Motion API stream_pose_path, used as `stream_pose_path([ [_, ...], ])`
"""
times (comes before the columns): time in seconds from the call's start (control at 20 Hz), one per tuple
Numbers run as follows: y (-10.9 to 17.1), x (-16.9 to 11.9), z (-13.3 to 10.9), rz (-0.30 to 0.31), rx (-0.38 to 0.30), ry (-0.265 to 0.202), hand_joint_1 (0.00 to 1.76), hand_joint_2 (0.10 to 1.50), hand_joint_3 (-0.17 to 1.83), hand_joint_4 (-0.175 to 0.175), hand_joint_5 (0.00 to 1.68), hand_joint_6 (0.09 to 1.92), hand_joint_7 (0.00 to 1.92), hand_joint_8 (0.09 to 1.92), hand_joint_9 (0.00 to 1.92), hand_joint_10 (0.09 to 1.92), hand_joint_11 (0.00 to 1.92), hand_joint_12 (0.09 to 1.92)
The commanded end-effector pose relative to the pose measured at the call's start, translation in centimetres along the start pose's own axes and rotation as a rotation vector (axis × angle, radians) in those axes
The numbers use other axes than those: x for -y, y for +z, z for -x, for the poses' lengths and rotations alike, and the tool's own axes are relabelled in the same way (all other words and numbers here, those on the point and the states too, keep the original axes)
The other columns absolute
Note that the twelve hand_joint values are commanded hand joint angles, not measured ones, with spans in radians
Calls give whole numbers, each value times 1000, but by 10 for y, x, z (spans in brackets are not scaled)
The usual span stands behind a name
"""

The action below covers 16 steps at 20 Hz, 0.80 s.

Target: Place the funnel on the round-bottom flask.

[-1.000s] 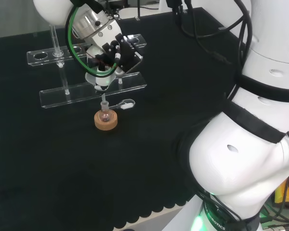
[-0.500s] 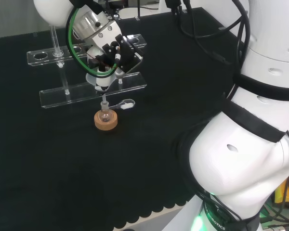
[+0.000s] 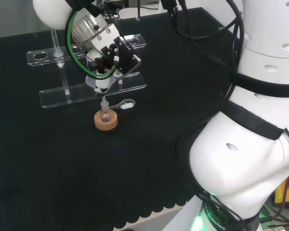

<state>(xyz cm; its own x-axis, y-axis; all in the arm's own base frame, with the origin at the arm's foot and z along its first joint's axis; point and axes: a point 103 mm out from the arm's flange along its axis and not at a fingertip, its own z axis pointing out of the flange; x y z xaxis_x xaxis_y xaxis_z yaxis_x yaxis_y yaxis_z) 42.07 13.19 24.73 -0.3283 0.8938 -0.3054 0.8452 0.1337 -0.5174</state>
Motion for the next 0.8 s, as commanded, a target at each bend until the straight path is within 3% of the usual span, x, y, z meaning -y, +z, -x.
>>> stream_pose_path([
  [0.05,1,-1,1,2,2,0,894,702,751,-7,524,392,446,644,883,503,517,1293],
  [0.55,21,-11,21,-7,3,-27,894,703,752,-7,520,414,445,646,881,505,519,1292],
  [0.8,19,-10,15,-5,12,-25,894,702,753,-7,516,424,444,646,879,505,519,1291],
])
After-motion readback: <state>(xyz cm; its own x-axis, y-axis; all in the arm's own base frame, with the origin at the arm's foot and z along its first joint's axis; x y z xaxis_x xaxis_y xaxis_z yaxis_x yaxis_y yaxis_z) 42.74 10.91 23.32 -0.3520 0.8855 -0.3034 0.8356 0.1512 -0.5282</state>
